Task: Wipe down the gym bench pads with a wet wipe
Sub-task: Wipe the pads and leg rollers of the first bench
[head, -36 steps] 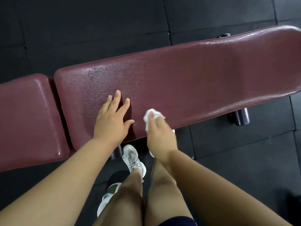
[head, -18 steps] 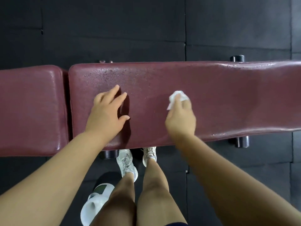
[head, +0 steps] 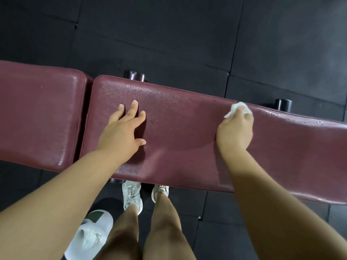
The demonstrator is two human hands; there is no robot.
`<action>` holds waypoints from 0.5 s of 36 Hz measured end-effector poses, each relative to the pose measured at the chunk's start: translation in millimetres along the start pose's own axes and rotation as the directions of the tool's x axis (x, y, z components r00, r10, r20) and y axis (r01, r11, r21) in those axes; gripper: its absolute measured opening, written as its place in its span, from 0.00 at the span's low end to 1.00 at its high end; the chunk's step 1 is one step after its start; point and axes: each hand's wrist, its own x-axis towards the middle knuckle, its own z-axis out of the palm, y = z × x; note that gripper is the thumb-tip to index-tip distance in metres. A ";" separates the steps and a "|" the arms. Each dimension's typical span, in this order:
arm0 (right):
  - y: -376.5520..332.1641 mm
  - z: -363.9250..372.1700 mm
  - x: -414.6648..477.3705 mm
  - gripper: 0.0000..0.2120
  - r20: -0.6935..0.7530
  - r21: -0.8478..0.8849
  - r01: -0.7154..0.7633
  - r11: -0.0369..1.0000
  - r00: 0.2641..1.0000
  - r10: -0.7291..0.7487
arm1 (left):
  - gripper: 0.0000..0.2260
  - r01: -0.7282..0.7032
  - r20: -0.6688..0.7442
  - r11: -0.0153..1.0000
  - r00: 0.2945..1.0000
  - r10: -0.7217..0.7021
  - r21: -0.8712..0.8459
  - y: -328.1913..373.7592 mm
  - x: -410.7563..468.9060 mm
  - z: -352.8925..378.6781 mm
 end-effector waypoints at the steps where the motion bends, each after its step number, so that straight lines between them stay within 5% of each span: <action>1: -12.1 9.1 -15.3 0.14 0.002 0.018 0.124 0.992 0.992 -0.124 | 0.34 0.005 -0.005 1.000 1.000 -0.005 -0.006 0.7 0.0 0.1; 3: -37.5 24.3 -51.9 0.15 0.133 0.091 0.455 0.886 0.876 -0.463 | 0.34 0.015 -0.012 1.000 1.000 -0.015 -0.014 1.7 -0.3 0.2; 4: -46.7 30.1 -67.7 0.16 0.228 0.127 0.601 0.789 0.757 -0.613 | 0.34 0.022 -0.013 1.000 1.000 -0.022 -0.016 2.1 -0.2 0.1; 6: -51.6 31.2 -81.5 0.19 0.316 0.164 0.771 0.615 0.549 -0.774 | 0.34 0.043 -0.002 0.999 0.999 -0.044 -0.028 4.0 -0.2 -1.1; 7: -48.4 26.7 -75.9 0.20 0.321 0.150 0.804 0.576 0.511 -0.797 | 0.34 0.058 0.006 0.998 0.998 -0.058 -0.039 5.1 -0.5 -2.3; 9: -36.6 14.2 -48.2 0.16 0.286 0.132 0.752 0.646 0.595 -0.751 | 0.35 0.079 0.012 0.995 0.997 -0.078 -0.058 6.6 -0.9 -4.0; 13: 8.6 -8.2 19.8 0.17 0.081 -0.020 0.432 0.902 0.900 -0.429 | 0.35 0.090 -0.009 0.990 0.996 -0.091 -0.107 9.0 -1.4 -1.9; 16: 9.8 -5.4 34.0 0.17 0.108 -0.067 0.197 0.978 0.976 -0.190 | 0.34 0.115 -0.011 0.984 0.993 -0.117 -0.133 12.0 -0.8 -1.0; 18: -7.3 5.9 23.9 0.16 0.092 -0.040 0.170 0.985 0.982 -0.166 | 0.34 0.127 -0.021 0.982 0.991 -0.131 -0.138 13.4 -0.7 -0.7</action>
